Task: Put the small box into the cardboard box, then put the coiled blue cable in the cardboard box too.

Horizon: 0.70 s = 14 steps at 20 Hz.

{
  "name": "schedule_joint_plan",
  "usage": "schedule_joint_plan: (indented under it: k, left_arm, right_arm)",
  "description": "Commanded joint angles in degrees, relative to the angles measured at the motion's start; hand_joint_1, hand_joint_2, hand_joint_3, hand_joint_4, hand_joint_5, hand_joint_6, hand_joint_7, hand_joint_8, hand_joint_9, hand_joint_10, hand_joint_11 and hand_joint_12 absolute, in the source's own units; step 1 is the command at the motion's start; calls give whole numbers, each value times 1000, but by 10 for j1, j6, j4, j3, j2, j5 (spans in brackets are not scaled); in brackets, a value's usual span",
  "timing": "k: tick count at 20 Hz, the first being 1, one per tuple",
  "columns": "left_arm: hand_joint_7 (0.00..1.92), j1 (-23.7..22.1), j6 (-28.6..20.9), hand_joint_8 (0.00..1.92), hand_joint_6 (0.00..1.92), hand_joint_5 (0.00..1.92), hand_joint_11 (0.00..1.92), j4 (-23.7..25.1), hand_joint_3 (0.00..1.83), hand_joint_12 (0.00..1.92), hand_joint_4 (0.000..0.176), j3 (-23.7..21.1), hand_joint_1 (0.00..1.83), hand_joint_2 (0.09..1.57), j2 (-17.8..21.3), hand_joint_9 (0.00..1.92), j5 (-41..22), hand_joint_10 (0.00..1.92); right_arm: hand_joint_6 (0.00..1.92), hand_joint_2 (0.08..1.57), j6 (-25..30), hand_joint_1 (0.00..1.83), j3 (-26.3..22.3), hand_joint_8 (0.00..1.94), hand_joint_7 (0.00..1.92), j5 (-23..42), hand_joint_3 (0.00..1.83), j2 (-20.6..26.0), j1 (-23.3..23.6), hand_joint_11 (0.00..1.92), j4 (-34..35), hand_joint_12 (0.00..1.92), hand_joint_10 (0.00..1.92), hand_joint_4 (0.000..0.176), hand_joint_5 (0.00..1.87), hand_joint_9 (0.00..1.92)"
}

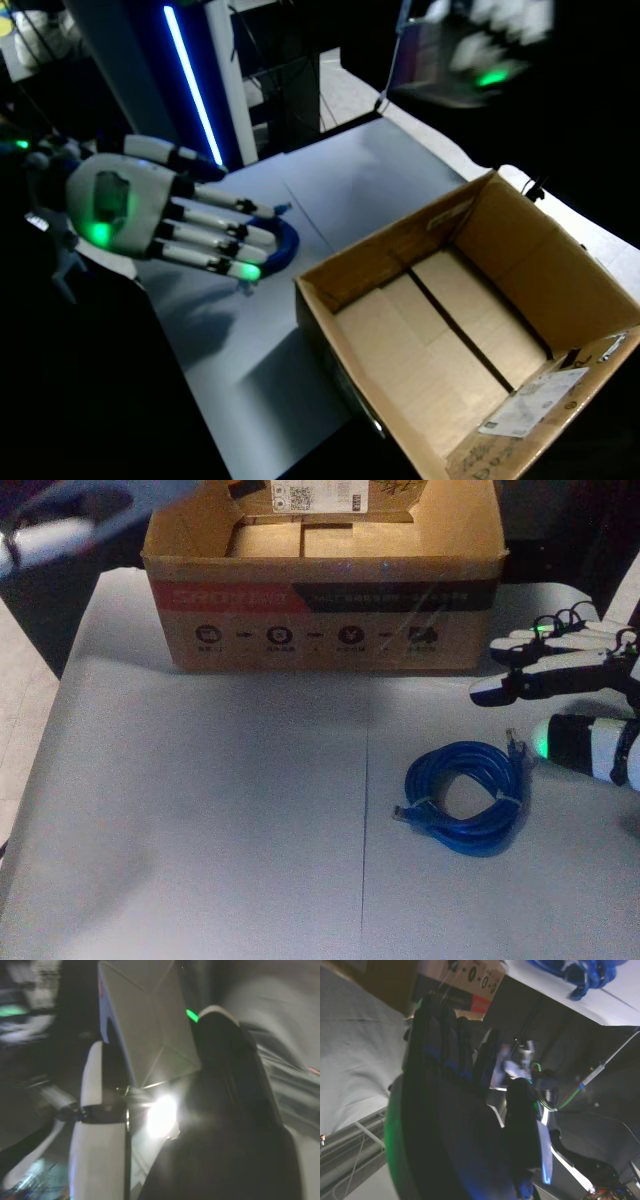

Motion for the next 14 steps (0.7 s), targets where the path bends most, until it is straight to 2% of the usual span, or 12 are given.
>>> schedule_joint_plan:
  k: [1,2,3,4,6,8,9,10,11,12,13,14]
  left_arm:
    - [1080,-20,-2,922,827,1018,830,8,0,1104,0,7,1236,1085,-9,1088,-30,519]
    - [1062,-39,-2,950,770,1054,783,10,0,1278,0,18,1236,1081,-19,1095,-9,547]
    - [1056,-54,-2,952,765,1064,727,13,0,1327,5,27,1237,1079,-26,1062,6,585]
    - [1040,-68,-2,941,803,1062,682,15,1,1297,27,37,1232,1082,-35,1013,21,570]
    - [1025,-115,-2,949,864,1035,674,28,0,1276,38,66,1225,1091,-61,1018,79,496]
    - [956,-154,-3,1046,814,1071,549,45,0,1383,24,89,1224,1100,-82,957,132,554]
    - [935,-194,-4,1138,600,1167,463,65,4,1488,0,112,1242,1085,-103,831,176,814]
    - [967,-236,-4,1189,436,1207,502,88,0,1750,0,136,1260,1077,-128,746,230,1246]
    - [1037,-258,-4,1118,718,1011,648,96,8,1779,0,154,1267,1091,-146,798,258,1304]
    - [1021,-277,-4,1154,823,939,682,100,3,1818,0,176,1264,1111,-166,805,288,1364]
    - [1000,-287,-4,1202,827,932,697,102,1,1880,0,191,1262,1119,-181,784,302,1456]
    - [996,-294,-4,1011,522,835,748,102,17,1919,0,208,1333,1038,-199,798,315,1569]
  right_arm:
    - [1,1441,4,101,2,1,253,70,0,0,7,0,7,355,3,114,312,190]
    - [1,1440,4,104,3,0,248,70,0,0,7,0,7,355,0,117,312,181]
    - [0,1438,4,115,3,0,243,70,0,0,7,0,7,324,0,121,312,160]
    - [0,1442,4,100,4,0,228,70,1,-1,7,0,7,296,1,128,298,147]
    - [0,1429,4,112,5,0,214,70,0,-2,7,0,6,176,4,145,291,133]
    - [2,1425,4,120,7,2,216,70,0,-2,7,0,6,115,2,150,293,138]
    - [0,1428,4,110,8,4,230,70,1,-3,7,0,5,112,3,151,291,145]
    - [1,1426,4,106,10,5,235,70,0,-6,7,0,5,111,3,151,293,146]
    - [1,1424,4,134,13,3,251,70,0,-9,7,0,5,145,3,135,304,160]
    - [2,1424,4,140,17,5,261,70,0,-15,7,0,1,154,4,124,309,166]
    - [2,1427,5,141,20,1,255,70,2,-18,9,0,-1,157,2,115,310,161]
    - [1,1428,7,123,24,1,258,70,2,-22,10,0,-2,178,2,114,313,166]
